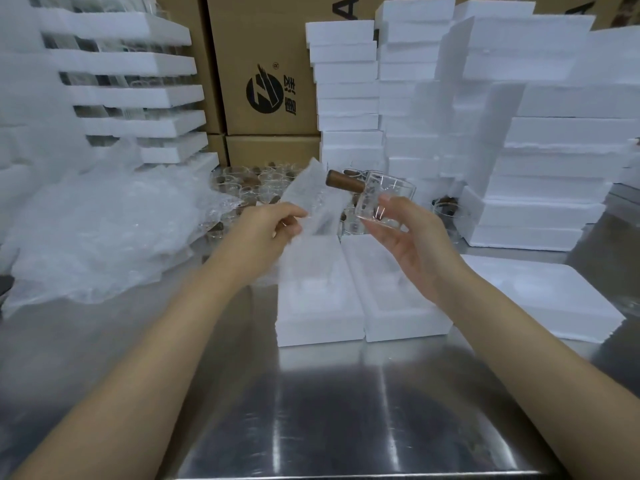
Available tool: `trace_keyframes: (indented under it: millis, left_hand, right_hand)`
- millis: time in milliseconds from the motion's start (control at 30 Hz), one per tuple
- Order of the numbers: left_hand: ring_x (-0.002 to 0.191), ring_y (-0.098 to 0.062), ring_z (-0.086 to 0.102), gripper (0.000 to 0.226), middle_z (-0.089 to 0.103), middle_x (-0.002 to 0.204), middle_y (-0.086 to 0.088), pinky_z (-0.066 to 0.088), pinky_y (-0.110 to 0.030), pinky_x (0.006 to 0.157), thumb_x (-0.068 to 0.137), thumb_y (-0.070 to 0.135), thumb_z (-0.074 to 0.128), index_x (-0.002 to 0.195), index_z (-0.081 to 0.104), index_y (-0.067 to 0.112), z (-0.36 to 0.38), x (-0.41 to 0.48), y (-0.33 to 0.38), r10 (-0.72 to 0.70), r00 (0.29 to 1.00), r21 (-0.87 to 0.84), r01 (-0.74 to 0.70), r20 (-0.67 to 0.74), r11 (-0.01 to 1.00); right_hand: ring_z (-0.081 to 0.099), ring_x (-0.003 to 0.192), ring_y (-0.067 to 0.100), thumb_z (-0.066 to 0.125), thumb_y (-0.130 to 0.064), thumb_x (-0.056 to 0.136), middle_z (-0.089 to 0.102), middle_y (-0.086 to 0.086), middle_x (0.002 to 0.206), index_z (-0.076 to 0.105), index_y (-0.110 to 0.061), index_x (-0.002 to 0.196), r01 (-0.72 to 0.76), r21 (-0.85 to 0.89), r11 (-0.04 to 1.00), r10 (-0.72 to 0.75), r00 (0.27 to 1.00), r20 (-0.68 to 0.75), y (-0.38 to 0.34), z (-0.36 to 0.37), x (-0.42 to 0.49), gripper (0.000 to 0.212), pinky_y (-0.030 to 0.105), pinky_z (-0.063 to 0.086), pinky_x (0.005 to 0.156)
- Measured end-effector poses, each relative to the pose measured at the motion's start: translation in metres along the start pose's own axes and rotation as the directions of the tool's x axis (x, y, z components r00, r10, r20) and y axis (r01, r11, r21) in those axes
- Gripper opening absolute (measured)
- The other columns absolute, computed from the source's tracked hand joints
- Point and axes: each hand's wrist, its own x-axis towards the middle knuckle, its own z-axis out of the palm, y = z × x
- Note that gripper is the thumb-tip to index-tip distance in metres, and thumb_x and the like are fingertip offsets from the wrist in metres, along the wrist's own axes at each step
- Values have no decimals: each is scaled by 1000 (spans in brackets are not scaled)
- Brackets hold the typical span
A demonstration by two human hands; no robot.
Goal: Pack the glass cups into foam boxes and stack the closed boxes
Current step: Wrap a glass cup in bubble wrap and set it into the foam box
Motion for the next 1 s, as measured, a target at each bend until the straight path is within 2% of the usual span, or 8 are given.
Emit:
trace_keyframes:
  millis: [167, 333, 433, 533, 600, 800, 867, 1000]
  left_hand:
    - [81, 5, 54, 54, 56, 100, 17, 41, -22, 67, 58, 67, 72, 98, 53, 36, -17, -6, -1, -187, 939, -109, 226, 287, 968]
    - [76, 3, 56, 31, 62, 93, 12, 45, -14, 69, 77, 28, 80, 100, 61, 35, -17, -7, 0, -63, 915, -114, 118, 399, 987]
    - [71, 2, 58, 14, 66, 81, 10, 44, -11, 66, 86, 13, 70, 88, 68, 26, -14, -5, 1, -25, 949, -93, 57, 315, 994]
    - [75, -5, 58, 16, 66, 85, 6, 46, -17, 68, 90, 10, 65, 86, 67, 26, -12, -3, -1, -33, 976, -97, 55, 216, 994]
    - [77, -12, 59, 18, 65, 86, 4, 47, -25, 72, 92, 12, 63, 85, 64, 29, -11, -1, -2, -85, 989, -166, 104, 120, 981]
    - [64, 1, 58, 15, 63, 85, 5, 48, -16, 64, 92, 12, 61, 94, 57, 26, -9, 3, 3, -230, 973, -448, 191, -32, 873]
    - [64, 1, 59, 19, 64, 85, 6, 47, -15, 63, 93, 7, 58, 96, 52, 24, -7, 4, 7, -259, 966, -539, 207, -21, 817]
    - [65, 1, 58, 31, 63, 84, 5, 44, -11, 57, 92, -8, 52, 94, 51, 23, -2, 1, 19, -182, 979, -637, 198, 92, 745]
  right_hand:
    - [62, 100, 20, 70, -12, 85, 62, 10, 108, 58, 5, 119, 23, -64, 998, -26, 999, -42, 0, 3, 0, 39, 27, 55, 86]
    - [65, 92, 30, 74, -26, 84, 57, 13, 105, 38, -28, 118, 96, -142, 985, -107, 992, -69, -3, 0, 0, 50, 31, 58, 80]
    - [67, 84, 36, 70, -40, 84, 56, 11, 90, 53, -15, 94, 111, -154, 982, -106, 994, 40, -9, 2, -4, 32, 34, 58, 78]
    - [70, 62, 27, 64, -66, 73, 65, 6, 73, 60, -16, 66, 92, -288, 953, -82, 995, 48, -13, 4, -7, 51, 23, 53, 54]
    - [57, 46, 20, 59, -78, 70, 60, 2, 58, 54, -20, 49, 82, -392, 916, -72, 997, 39, -15, 3, -8, 62, 19, 41, 44]
    - [35, 38, 16, 57, -80, 65, 38, 3, 42, 40, -13, 47, 150, -756, 638, -125, 988, 91, -14, 1, -10, 71, 14, 40, 50]
    - [32, 41, 17, 61, -80, 64, 32, 3, 46, 36, -11, 51, 161, -827, 539, -192, 979, 65, -9, -1, -9, 75, 24, 40, 60]
    - [48, 35, 10, 67, -71, 69, 47, 1, 41, 49, -12, 47, 107, -789, 605, -189, 982, -11, -7, -4, -5, 66, 18, 40, 47]
